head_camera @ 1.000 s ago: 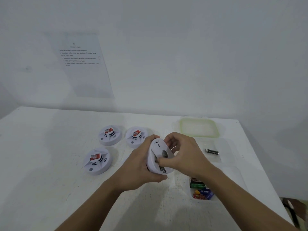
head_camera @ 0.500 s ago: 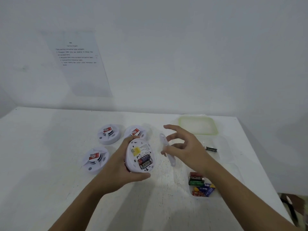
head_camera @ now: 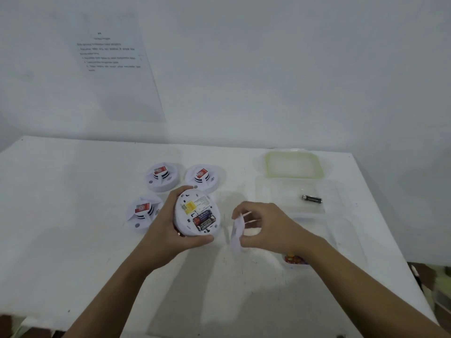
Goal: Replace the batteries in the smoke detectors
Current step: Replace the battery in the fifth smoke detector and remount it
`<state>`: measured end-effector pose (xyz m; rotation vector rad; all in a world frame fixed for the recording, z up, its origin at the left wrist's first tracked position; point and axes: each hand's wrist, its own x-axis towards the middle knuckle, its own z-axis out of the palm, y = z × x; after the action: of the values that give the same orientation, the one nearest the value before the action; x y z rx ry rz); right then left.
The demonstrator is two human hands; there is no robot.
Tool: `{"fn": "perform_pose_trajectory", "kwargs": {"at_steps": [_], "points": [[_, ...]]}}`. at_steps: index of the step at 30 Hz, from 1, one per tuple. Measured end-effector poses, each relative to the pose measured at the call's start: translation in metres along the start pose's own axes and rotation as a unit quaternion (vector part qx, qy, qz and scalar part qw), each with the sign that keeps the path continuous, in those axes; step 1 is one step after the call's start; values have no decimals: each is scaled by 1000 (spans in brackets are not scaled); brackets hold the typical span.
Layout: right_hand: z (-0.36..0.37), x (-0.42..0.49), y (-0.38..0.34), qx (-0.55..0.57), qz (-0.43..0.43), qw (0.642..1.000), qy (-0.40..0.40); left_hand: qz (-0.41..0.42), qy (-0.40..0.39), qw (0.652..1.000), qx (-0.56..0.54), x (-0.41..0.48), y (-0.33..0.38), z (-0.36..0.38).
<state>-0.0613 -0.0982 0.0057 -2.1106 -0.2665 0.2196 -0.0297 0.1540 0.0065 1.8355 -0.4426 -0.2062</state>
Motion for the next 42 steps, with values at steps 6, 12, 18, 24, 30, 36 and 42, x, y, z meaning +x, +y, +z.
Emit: {"fn": "perform_pose_trajectory", "kwargs": {"at_steps": [6, 12, 18, 24, 30, 36, 42], "points": [[-7, 11, 6, -147, 5, 988, -53, -8, -6, 1000, -1, -5, -5, 5], [-7, 10, 6, -172, 7, 985, -28, 3, -12, 1000, 6, -8, 0, 7], [-13, -5, -6, -2, 2, 993, 115, 32, -12, 999, 6, -5, 18, 14], [-16, -24, -26, 103, -24, 980, 168, 80, -3, 997, -15, 7, 42, 35], [-29, -35, -21, 144, -1, 961, 237, 88, -12, 996, -28, 23, 61, 70], [-41, -49, -8, 109, 21, 957, 267, 96, -22, 995, -7, 30, 70, 99], [-52, -57, 4, 46, 26, 962, 268, 90, -60, 993, 41, 37, 69, 117]]}}
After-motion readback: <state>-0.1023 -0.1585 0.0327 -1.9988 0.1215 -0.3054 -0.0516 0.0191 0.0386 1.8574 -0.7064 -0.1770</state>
